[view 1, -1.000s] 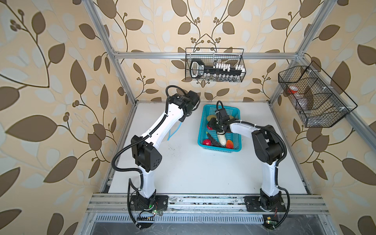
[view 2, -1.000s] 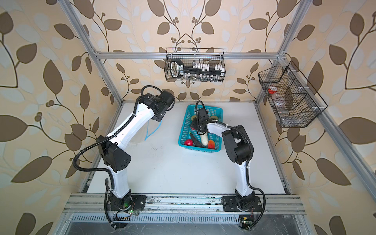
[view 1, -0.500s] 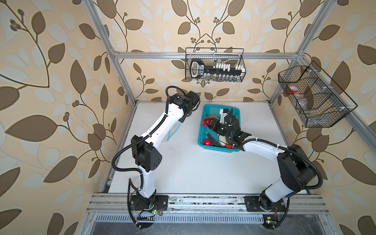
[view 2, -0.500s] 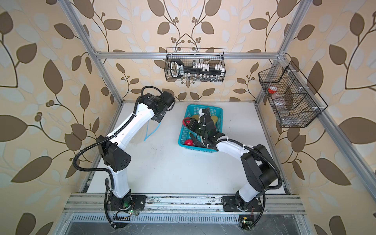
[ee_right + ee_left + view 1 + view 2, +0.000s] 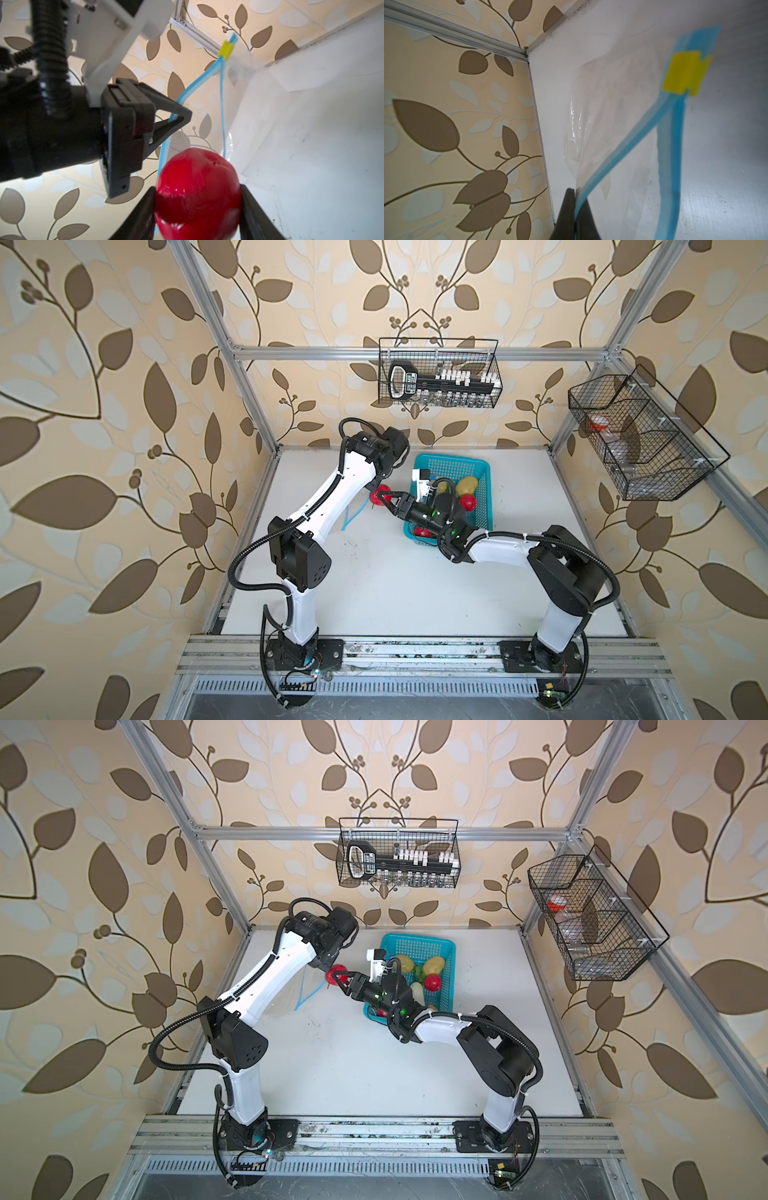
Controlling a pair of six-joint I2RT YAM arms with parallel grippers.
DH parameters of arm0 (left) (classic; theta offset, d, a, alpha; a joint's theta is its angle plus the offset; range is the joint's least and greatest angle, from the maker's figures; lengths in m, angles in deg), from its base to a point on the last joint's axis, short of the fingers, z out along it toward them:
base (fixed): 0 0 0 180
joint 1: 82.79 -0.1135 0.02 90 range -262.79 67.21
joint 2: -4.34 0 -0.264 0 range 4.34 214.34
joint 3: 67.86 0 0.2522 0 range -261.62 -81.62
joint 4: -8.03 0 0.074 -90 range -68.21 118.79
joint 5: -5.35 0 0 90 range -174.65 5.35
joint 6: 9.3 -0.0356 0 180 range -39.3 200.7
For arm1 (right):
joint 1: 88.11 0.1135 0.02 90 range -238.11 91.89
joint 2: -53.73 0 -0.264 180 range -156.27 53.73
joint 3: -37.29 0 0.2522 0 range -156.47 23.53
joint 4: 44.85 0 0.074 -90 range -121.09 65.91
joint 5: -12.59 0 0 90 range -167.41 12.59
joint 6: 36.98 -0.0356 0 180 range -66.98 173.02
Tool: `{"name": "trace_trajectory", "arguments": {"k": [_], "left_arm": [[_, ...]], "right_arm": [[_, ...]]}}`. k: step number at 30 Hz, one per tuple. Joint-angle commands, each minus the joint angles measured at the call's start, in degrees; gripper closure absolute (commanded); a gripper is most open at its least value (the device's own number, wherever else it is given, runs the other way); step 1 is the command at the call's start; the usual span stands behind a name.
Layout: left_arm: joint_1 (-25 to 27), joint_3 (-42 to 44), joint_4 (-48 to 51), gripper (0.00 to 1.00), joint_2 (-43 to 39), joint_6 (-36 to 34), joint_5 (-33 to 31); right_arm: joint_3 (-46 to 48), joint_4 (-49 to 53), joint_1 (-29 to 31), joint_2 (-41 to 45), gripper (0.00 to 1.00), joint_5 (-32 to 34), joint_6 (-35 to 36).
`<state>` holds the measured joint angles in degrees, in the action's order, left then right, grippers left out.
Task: Place the food in the zip-top bag and seal the zipper
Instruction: 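Carry the red radish into the bag mouth held by the left gripper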
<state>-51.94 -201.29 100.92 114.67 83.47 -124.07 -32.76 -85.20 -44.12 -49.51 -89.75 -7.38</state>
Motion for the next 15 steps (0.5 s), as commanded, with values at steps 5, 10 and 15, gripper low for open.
{"name": "trace_trajectory", "arguments": {"k": [5,10,15], "left_arm": [[0.98,-2.49,1.63,1.0,-1.06,1.53,0.04],[1.38,-3.09,1.85,1.0,-1.05,1.37,0.3],[1.58,-3.27,2.1,1.0,-1.04,1.63,1.34]], "right_arm": [[-7.2,-4.67,2.21,-3.54,0.76,-2.45,-0.99],[-9.75,0.11,3.53,-4.66,0.76,-0.53,0.08],[-12.77,0.46,4.13,-6.87,0.74,0.56,-0.5]]}}
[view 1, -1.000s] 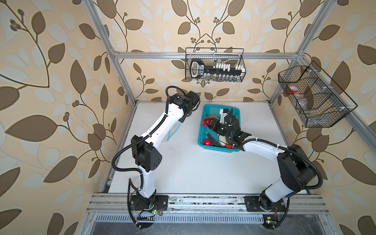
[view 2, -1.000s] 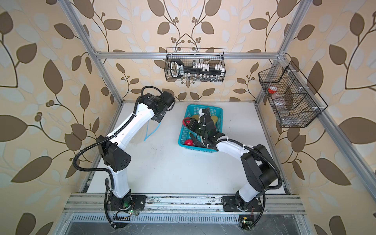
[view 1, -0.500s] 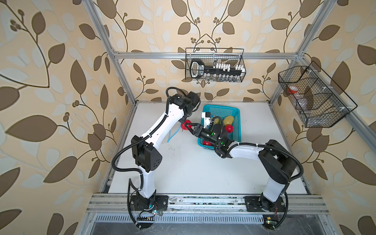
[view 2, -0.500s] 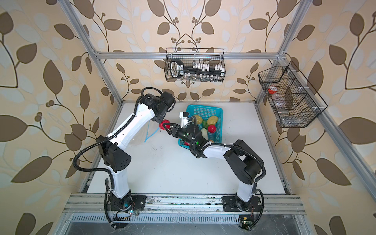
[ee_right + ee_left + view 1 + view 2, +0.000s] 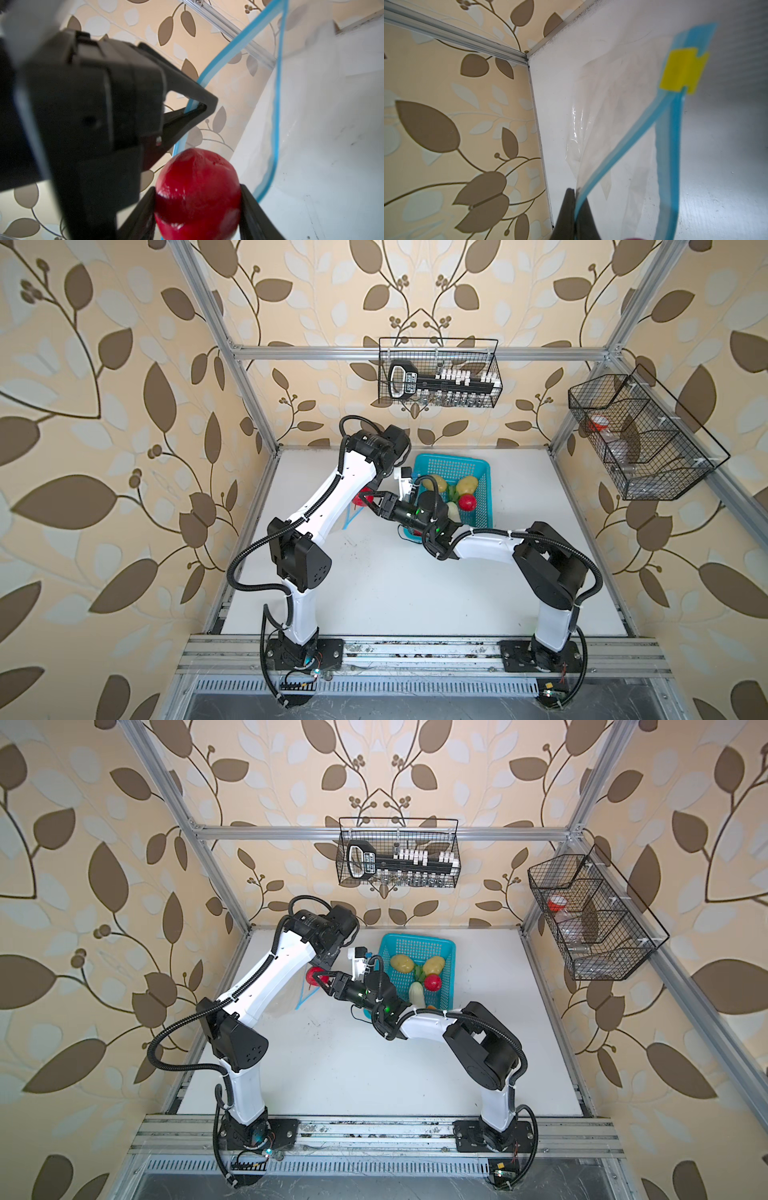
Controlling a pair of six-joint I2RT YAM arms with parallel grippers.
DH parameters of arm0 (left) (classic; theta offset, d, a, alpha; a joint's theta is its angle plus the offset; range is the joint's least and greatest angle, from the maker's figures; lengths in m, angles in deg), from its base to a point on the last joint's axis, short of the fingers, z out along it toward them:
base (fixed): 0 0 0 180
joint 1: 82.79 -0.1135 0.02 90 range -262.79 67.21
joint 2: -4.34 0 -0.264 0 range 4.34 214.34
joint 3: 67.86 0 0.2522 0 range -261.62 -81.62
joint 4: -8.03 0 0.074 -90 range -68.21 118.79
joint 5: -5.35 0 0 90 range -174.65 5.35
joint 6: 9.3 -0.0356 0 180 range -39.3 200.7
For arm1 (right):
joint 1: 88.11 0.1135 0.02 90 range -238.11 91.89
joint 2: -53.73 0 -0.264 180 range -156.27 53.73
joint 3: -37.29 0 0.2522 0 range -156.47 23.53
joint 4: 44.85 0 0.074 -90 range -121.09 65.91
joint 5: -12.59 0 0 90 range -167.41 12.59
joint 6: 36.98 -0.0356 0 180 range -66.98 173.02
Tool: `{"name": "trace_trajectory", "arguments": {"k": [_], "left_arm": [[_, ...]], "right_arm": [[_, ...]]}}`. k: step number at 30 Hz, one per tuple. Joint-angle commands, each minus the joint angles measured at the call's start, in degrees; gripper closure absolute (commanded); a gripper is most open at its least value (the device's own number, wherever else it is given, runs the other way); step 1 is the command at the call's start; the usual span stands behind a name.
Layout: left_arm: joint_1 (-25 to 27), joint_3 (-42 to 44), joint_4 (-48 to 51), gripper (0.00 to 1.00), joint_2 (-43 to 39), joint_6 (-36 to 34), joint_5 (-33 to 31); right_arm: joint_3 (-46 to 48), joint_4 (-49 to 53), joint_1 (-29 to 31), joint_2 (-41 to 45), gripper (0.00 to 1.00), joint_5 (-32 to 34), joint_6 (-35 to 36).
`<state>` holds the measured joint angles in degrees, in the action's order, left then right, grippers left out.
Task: Place the food in the zip-top bag and seal the zipper
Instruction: 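Carry the red radish into the bag mouth held by the left gripper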
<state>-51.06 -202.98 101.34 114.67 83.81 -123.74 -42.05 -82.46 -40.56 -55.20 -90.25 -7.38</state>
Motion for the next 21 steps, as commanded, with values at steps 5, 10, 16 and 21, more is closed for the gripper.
{"name": "trace_trajectory", "arguments": {"k": [5,10,16,21], "left_arm": [[1.23,-1.25,1.79,1.0,-1.6,1.37,1.43],[1.36,-0.9,1.89,1.0,-2.07,1.54,1.5],[1.4,-0.46,1.99,1.0,-2.66,1.63,2.17],[1.39,-0.19,1.92,1.0,-2.47,1.72,1.48]], "right_arm": [[-7.89,5.42,0.4,-2.6,0.53,4.61,-1.52],[-8.15,11.8,0.22,-0.94,0.39,8.97,-0.99],[-7.69,16.64,-0.26,1.56,0.2,10.82,0.67],[-7.5,23.86,-0.36,5.07,0.19,10.6,4.01]]}}
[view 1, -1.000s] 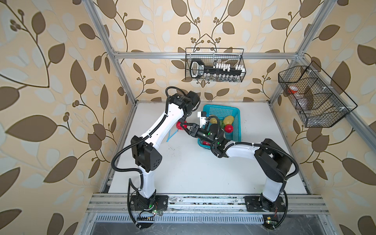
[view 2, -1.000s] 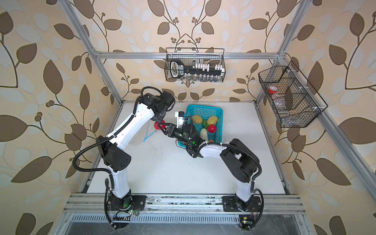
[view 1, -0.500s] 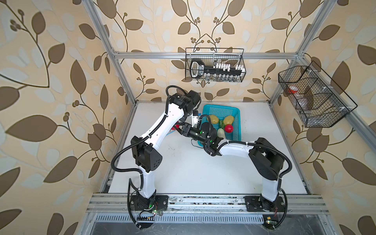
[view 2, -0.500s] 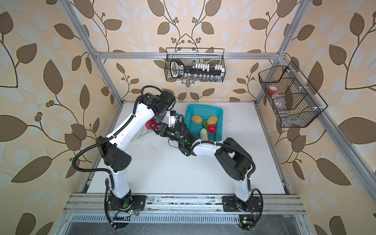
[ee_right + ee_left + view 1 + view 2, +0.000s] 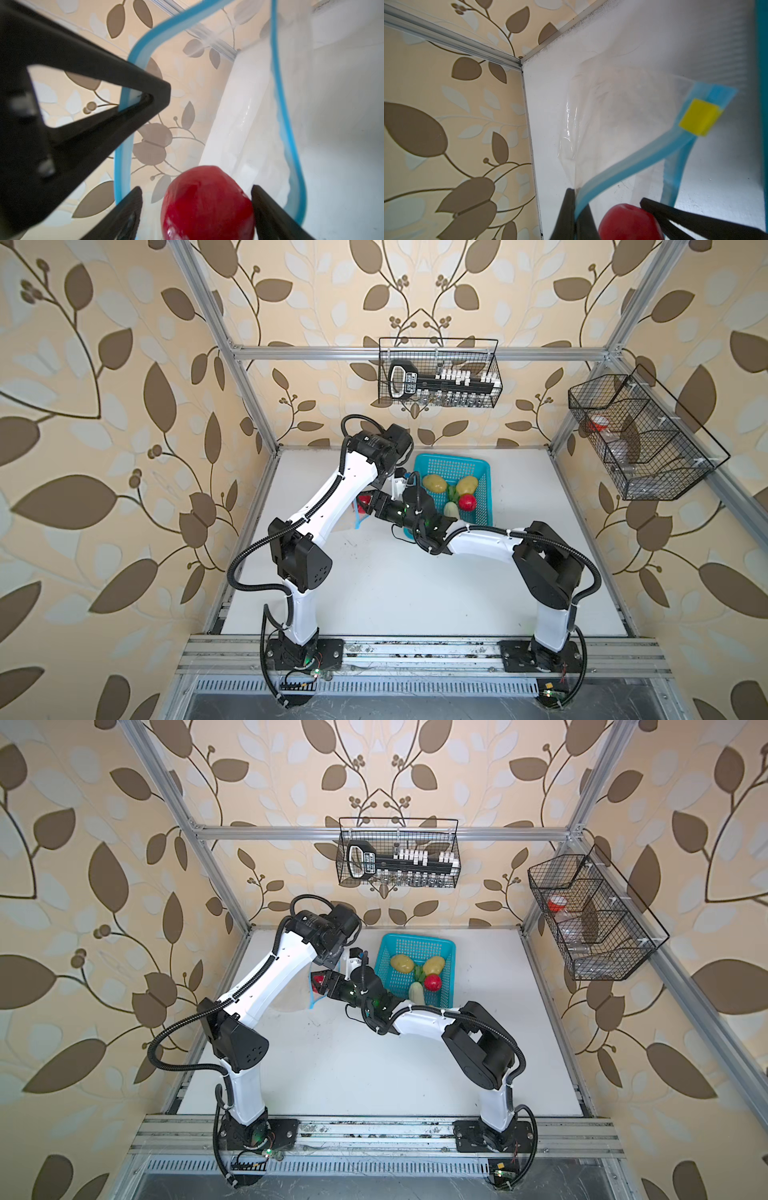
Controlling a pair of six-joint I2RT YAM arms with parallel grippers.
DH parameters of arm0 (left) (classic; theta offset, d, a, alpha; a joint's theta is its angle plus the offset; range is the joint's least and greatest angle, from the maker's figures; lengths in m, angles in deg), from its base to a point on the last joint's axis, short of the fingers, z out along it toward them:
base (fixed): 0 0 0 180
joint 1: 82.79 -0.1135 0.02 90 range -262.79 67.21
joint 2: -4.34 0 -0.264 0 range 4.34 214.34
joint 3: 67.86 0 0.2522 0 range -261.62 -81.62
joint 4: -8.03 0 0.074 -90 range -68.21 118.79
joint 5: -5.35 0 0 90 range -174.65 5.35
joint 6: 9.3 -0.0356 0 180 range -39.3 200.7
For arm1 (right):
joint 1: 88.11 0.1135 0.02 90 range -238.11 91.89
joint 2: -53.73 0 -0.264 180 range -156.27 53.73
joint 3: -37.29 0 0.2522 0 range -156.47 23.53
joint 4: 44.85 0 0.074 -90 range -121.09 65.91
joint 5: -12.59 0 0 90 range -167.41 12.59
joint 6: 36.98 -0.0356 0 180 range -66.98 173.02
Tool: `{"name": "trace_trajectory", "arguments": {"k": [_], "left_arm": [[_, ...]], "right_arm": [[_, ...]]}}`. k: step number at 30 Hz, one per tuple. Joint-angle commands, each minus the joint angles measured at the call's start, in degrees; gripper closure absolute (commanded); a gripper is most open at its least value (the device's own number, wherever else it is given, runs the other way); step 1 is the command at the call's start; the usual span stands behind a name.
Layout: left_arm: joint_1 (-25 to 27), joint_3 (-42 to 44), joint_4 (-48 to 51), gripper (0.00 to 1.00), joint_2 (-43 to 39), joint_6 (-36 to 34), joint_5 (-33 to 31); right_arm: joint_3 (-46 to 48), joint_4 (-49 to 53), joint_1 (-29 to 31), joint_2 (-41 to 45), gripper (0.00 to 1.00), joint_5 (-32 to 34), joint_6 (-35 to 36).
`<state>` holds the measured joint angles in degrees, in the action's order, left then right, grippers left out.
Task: Place the food in the zip-top bag and seal the zipper
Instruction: 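Carry the red radish into the bag mouth held by the left gripper, then release the red radish into the bag and move the right gripper to the basket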
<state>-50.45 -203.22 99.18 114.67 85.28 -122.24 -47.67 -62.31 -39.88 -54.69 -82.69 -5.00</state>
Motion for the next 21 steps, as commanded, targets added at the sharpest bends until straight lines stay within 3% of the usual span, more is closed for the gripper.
{"name": "trace_trajectory", "arguments": {"k": [1,4,9,17,21], "left_arm": [[0.78,0.13,4.09,1.0,-2.48,0.3,-0.28],[0.74,0.48,3.77,1.0,-2.65,0.65,-0.61],[0.74,0.58,3.69,1.0,-2.71,1.03,-0.24],[0.77,0.31,3.98,1.0,-3.51,1.13,1.48],[0.74,0.48,4.0,1.0,-3.4,1.16,1.26]], "right_arm": [[-1.32,5.16,-0.95,5.74,0.19,3.61,2.55],[-0.21,10.58,-0.9,8.97,0.17,6.23,3.56],[3.31,11.37,-0.85,12.13,0.17,8.39,4.88],[5.02,0.18,-1.07,9.13,0.32,3.65,3.21],[7.16,5.28,-1.37,13.59,0.32,6.45,5.65]]}}
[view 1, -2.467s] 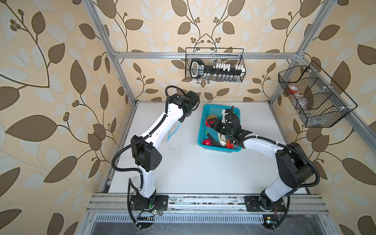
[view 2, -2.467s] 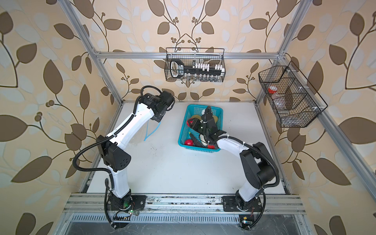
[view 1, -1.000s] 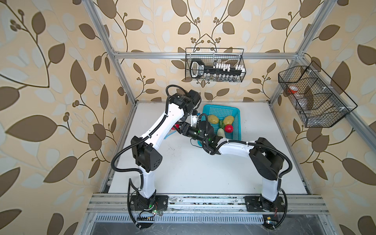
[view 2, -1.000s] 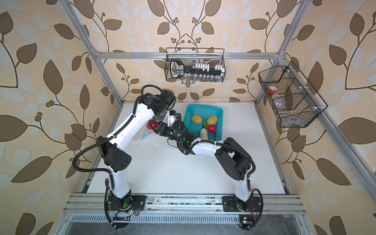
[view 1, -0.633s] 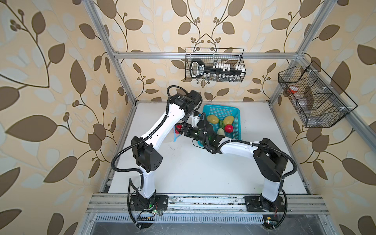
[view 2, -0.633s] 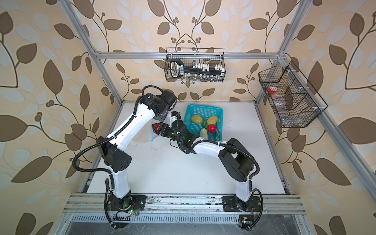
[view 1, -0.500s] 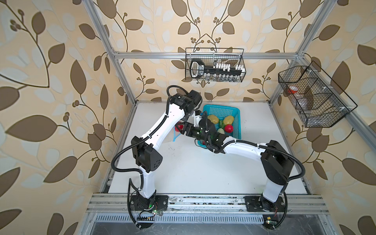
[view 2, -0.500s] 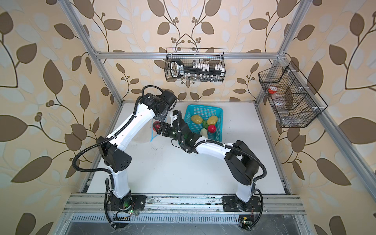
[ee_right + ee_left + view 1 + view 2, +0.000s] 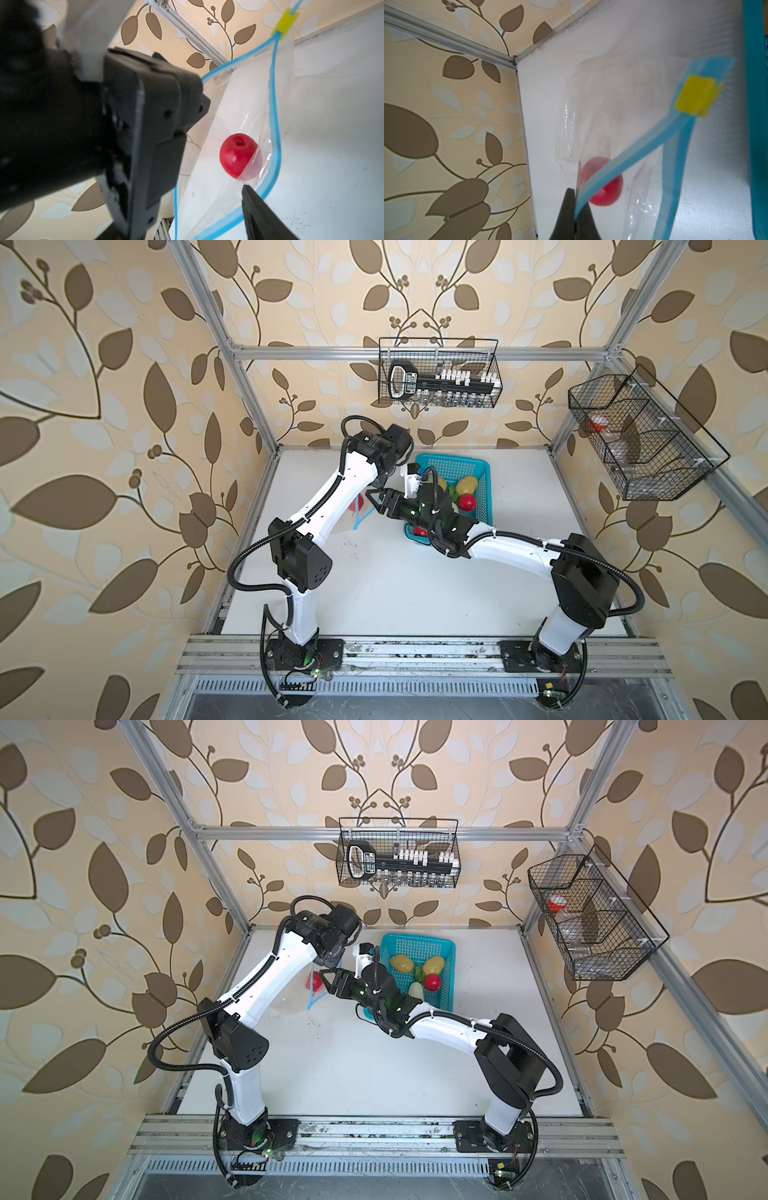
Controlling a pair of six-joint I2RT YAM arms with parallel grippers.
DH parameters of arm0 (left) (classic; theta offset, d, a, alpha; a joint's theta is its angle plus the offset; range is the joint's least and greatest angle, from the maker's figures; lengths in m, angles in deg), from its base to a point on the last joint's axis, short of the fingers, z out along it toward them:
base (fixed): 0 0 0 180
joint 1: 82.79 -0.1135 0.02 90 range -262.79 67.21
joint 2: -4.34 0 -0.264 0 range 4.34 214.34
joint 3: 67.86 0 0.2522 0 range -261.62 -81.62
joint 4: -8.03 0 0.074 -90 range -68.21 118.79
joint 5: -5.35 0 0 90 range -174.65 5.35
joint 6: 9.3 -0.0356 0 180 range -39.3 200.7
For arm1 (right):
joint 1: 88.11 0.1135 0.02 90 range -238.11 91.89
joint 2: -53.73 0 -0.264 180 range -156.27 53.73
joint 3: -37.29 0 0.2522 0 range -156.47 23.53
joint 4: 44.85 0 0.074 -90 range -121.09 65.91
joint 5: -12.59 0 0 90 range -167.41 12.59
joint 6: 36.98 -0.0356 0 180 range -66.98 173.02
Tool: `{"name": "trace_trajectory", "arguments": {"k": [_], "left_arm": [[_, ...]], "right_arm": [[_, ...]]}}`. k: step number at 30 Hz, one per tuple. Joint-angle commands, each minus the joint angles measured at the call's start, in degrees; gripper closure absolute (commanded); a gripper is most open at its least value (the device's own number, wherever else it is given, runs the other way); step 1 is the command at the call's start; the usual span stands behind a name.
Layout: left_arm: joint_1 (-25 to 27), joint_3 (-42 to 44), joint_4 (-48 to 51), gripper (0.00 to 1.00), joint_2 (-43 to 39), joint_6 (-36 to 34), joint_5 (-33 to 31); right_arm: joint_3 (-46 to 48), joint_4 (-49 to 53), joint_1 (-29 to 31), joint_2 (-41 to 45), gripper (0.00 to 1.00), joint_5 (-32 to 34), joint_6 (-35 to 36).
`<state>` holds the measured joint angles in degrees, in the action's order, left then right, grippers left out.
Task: Place the food in the zip-top bag and seal the zipper
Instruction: 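Release the red radish into the bag and move the right gripper to the basket, then lower the right gripper onto the white radish and close on it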
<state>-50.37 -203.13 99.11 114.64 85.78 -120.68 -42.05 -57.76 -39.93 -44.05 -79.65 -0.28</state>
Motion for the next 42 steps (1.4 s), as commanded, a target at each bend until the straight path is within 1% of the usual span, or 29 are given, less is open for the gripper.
{"name": "trace_trajectory", "arguments": {"k": [1,3,8,11,12,14,18,22,27,29,34,42], "left_arm": [[0.65,0.4,4.12,1.0,-3.21,0.78,-0.31],[0.7,0.4,4.08,1.0,-2.88,0.89,-0.61],[0.68,0.2,3.93,1.0,-2.81,1.16,-1.15],[0.63,0.14,3.78,1.0,-2.64,1.15,-1.49],[0.64,0.14,3.74,1.0,-2.55,1.16,-1.56],[0.69,0.14,3.71,1.0,-2.45,1.16,-1.59],[0.62,0.39,3.58,1.0,-2.29,1.49,-1.77],[0.68,0.57,3.44,1.0,-2.09,1.84,-1.94],[0.78,0.23,3.28,1.0,-1.88,1.03,-2.94],[1.22,-0.25,3.15,1.0,-1.59,0.64,-5.69],[1.67,-1.72,4.17,1.0,-0.11,0.83,-10.06],[1.76,-0.86,4.61,1.0,-0.18,1.17,-8.22]], "right_arm": [[1.77,3.56,-1.62,4.62,0.32,4.38,2.19],[1.09,11.13,-2.39,7.63,0.29,6.52,4.51],[-4.33,35.93,-6.73,12.09,0.27,12.69,10.87],[-3.73,43.87,-10.4,14.07,0.25,16.92,13.04],[-3.23,45.61,-11.69,14.26,0.25,17.54,13.33],[-2.25,48.84,-15.34,13.84,0.25,16.77,13.87],[-0.4,50.67,-20.5,11.56,0.25,14.26,15.35],[-1.92,52.23,-22.55,7.51,0.25,12.82,18.33],[-5.26,54.15,-23.18,1.45,0.25,11.03,20.22],[-6.04,54.42,-23.11,-0.54,0.25,10.9,20.42],[-9.47,54.9,-23.24,-4.38,0.25,11.19,21.43],[-14.85,56.78,-23.58,-12.41,0.3,10.82,22.88]]}}
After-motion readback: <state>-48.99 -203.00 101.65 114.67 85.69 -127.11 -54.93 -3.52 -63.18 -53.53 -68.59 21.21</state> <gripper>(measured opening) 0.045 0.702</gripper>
